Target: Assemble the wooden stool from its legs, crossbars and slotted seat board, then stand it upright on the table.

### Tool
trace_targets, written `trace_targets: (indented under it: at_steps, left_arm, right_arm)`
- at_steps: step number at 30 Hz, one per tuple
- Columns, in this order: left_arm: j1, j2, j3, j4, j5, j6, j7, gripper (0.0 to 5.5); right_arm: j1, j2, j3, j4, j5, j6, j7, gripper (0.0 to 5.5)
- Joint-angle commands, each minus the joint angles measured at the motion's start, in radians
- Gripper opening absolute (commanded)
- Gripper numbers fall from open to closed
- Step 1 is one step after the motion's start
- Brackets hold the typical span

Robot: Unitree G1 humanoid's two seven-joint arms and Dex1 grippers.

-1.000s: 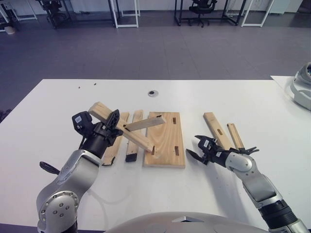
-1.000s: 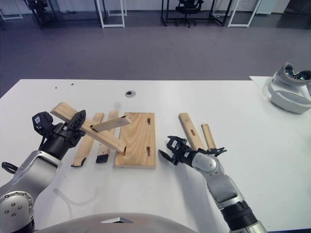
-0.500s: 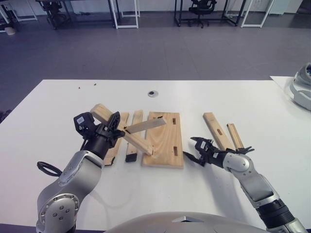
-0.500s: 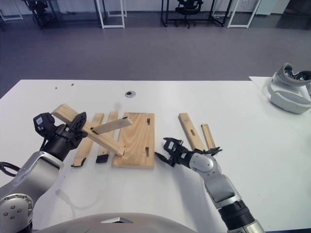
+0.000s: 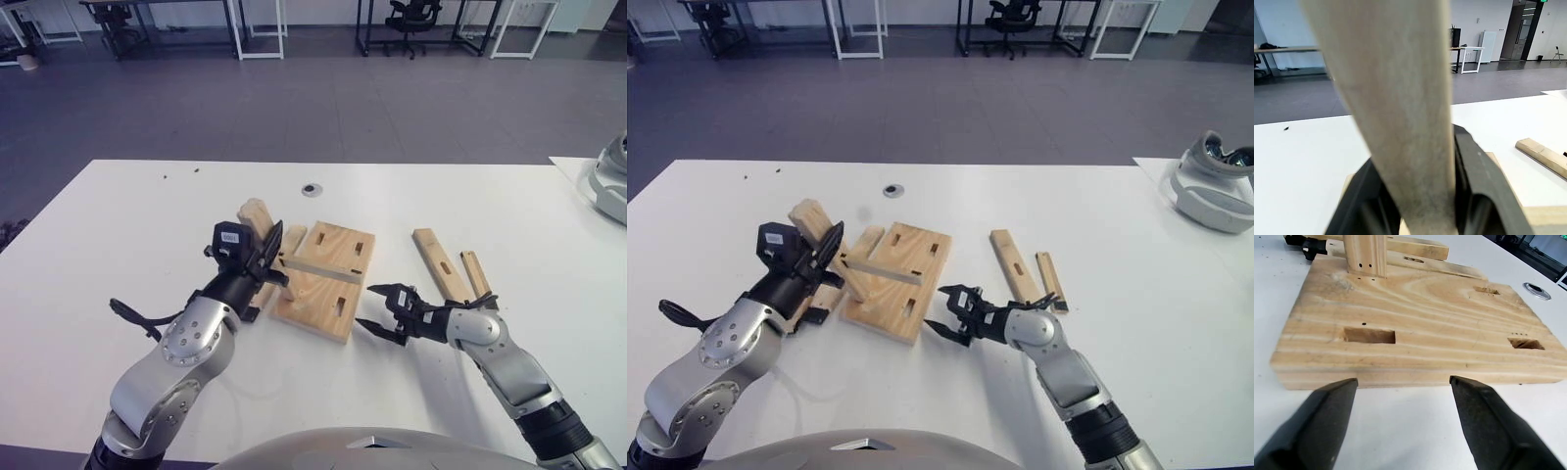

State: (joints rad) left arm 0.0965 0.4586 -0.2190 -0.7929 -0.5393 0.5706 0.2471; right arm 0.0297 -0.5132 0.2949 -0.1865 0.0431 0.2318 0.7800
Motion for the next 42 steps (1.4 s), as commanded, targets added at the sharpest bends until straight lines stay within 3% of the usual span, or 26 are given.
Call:
trace_targets:
  at_steps: [1, 4, 5, 8, 13, 17, 21, 24, 28, 33, 40, 42]
  left_arm:
    - [-0.036, -0.028, -0.036, 0.103, 0.085, 0.059, -0.032, 1.08]
    - [-0.079, -0.082, 0.01, 0.073, 0.057, 0.028, -0.062, 1.08]
    - [-0.072, -0.093, 0.022, 0.07, 0.047, 0.024, -0.073, 1.48]
    - [-0.037, -0.136, 0.084, 0.029, -0.035, 0.029, -0.111, 1.96]
    - [-0.044, -0.209, 0.223, -0.065, -0.548, 0.059, -0.081, 2.83]
    - [-0.184, -0.163, 0.285, -0.088, -0.903, 0.0, 0.06, 3.56]
    - [-0.448, 0.014, 0.465, -0.043, -1.075, -0.093, 0.12, 4.1]
    - [-0.44, 0.11, 0.568, 0.141, -0.928, -0.106, 0.086, 4.1]
    - [-0.126, 0.155, 0.37, 0.355, -0.559, -0.025, -0.078, 4.1]
    - [-0.169, 0.197, 0.054, 0.546, -0.203, 0.014, -0.388, 4.1]
    - [-0.178, 0.148, -0.02, 0.641, -0.018, 0.061, -0.503, 4.1]
    - [-0.177, 0.133, -0.034, 0.641, 0.02, 0.08, -0.518, 3.83]
  right_arm:
    - [-0.021, -0.001, -0.03, 0.015, 0.005, -0.004, -0.016, 3.53]
    - [-0.047, 0.015, -0.073, 0.072, -0.016, 0.005, -0.082, 3.53]
    - [-0.058, 0.021, -0.089, 0.096, -0.024, 0.014, -0.11, 3.53]
    - [-0.071, 0.03, -0.156, 0.139, -0.008, 0.039, -0.171, 3.53]
    - [-0.088, -0.005, -0.274, 0.163, 0.016, 0.031, -0.211, 3.53]
    - [-0.112, -0.008, -0.324, 0.143, 0.019, 0.028, -0.224, 3.53]
    - [-0.135, 0.001, -0.345, 0.14, 0.018, 0.022, -0.245, 3.53]
    - [-0.164, 0.005, -0.362, 0.178, 0.0, 0.014, -0.287, 3.53]
    - [-0.192, 0.012, -0.347, 0.232, -0.022, 0.002, -0.308, 3.53]
    - [-0.213, 0.032, -0.303, 0.293, -0.042, -0.022, -0.312, 3.53]
    - [-0.221, 0.052, -0.263, 0.336, -0.06, -0.05, -0.306, 3.53]
    - [-0.22, 0.053, -0.258, 0.338, -0.061, -0.051, -0.305, 3.53]
